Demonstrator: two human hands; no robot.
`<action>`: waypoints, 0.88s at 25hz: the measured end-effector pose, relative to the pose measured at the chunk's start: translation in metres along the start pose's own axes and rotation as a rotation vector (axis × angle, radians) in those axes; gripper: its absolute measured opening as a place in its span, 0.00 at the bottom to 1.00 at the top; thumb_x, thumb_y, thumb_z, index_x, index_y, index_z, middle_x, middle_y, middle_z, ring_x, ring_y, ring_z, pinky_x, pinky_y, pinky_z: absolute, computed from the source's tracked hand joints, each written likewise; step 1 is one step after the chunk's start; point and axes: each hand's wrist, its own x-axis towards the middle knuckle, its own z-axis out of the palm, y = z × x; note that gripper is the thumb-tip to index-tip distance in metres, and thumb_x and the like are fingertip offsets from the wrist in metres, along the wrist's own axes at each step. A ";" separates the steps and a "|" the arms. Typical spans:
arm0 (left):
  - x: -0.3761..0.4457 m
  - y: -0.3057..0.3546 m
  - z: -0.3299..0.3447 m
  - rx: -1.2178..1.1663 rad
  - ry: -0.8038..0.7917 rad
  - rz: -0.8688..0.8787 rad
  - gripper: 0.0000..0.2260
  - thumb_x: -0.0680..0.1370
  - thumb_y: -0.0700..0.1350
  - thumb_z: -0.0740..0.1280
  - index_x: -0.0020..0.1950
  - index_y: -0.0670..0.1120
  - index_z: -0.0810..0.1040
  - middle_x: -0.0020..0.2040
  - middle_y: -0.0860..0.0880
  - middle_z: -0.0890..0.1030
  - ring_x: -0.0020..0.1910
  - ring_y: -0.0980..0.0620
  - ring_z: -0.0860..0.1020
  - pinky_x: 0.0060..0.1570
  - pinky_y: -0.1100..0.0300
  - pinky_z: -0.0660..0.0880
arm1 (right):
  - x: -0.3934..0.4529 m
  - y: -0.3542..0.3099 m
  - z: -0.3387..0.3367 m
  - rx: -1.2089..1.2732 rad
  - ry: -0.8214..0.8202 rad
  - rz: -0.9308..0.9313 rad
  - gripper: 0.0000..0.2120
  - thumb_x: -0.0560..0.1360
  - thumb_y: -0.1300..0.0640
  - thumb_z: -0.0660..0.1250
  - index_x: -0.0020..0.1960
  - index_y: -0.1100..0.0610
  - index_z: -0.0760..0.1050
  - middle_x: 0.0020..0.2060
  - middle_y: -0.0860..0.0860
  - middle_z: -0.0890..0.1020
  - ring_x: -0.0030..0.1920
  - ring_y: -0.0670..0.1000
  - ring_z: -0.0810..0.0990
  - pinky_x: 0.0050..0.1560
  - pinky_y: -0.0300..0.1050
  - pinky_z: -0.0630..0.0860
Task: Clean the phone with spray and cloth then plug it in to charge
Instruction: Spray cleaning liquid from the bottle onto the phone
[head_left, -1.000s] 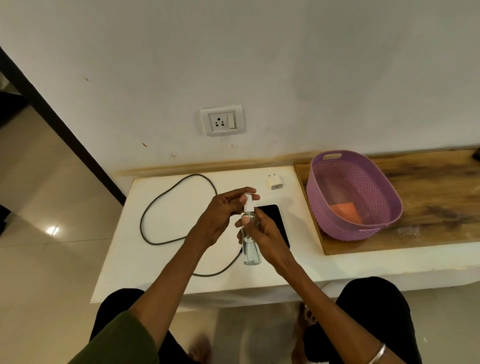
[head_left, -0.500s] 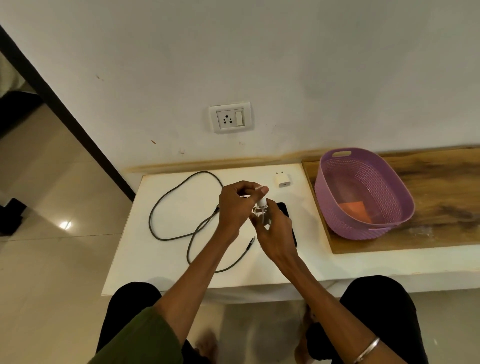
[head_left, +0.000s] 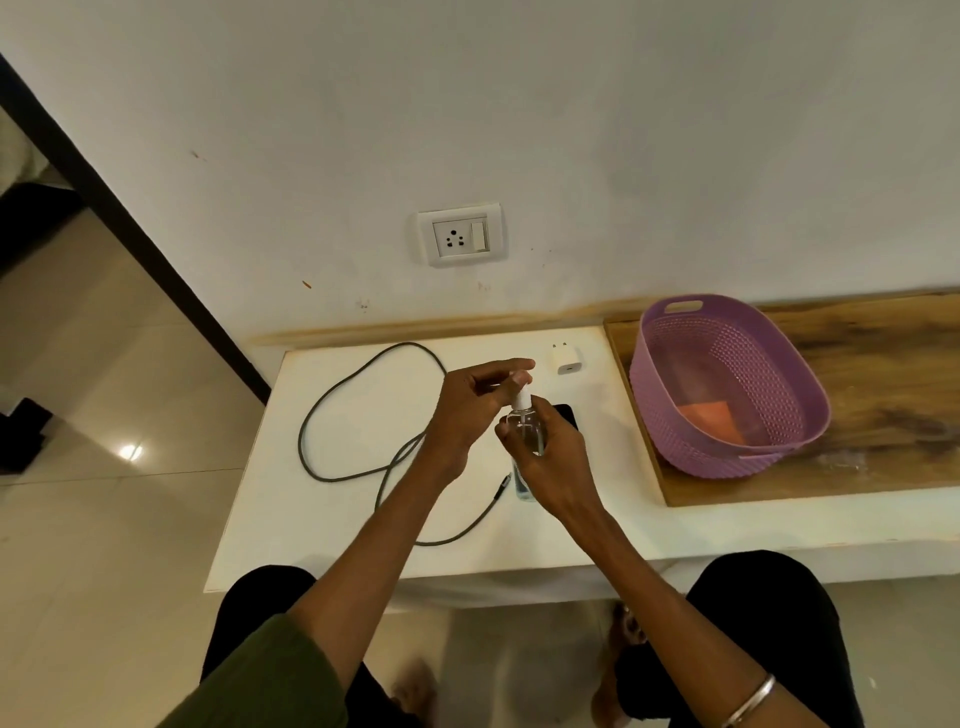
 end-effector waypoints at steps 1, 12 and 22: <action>0.000 0.000 0.003 -0.001 0.073 -0.013 0.08 0.75 0.43 0.73 0.54 0.45 0.86 0.50 0.50 0.87 0.53 0.52 0.84 0.57 0.56 0.79 | 0.000 0.000 0.002 -0.017 0.012 -0.018 0.14 0.75 0.46 0.69 0.58 0.45 0.71 0.41 0.33 0.76 0.43 0.32 0.78 0.39 0.20 0.69; 0.011 0.001 -0.009 -0.041 -0.204 -0.068 0.12 0.83 0.43 0.61 0.60 0.41 0.82 0.52 0.43 0.85 0.53 0.48 0.82 0.57 0.56 0.79 | 0.001 -0.005 -0.008 0.371 -0.131 0.059 0.12 0.74 0.53 0.71 0.56 0.54 0.77 0.46 0.58 0.84 0.42 0.52 0.85 0.48 0.46 0.82; 0.008 -0.003 0.001 -0.046 -0.060 -0.031 0.05 0.77 0.43 0.71 0.49 0.43 0.85 0.46 0.47 0.86 0.49 0.51 0.84 0.49 0.61 0.79 | -0.002 -0.006 -0.012 0.143 -0.096 -0.009 0.09 0.75 0.53 0.70 0.54 0.51 0.76 0.42 0.48 0.83 0.43 0.46 0.83 0.48 0.40 0.79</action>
